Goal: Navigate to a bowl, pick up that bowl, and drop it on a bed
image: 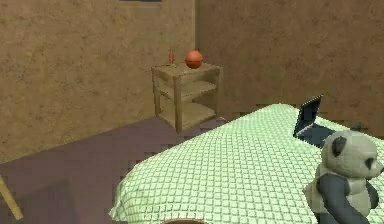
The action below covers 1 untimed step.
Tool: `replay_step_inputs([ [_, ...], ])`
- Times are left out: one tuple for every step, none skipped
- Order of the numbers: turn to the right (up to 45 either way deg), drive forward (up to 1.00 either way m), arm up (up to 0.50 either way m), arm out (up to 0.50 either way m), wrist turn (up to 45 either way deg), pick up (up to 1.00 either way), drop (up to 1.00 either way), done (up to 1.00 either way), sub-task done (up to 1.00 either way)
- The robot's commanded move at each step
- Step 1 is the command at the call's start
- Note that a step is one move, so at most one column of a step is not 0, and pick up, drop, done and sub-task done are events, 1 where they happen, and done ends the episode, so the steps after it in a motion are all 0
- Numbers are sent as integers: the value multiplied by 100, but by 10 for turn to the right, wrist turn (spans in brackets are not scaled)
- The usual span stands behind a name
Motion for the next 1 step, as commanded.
replay_step_inputs([
  [-120, 0, 0, 0, 0, 0, 0, 0, 0],
])
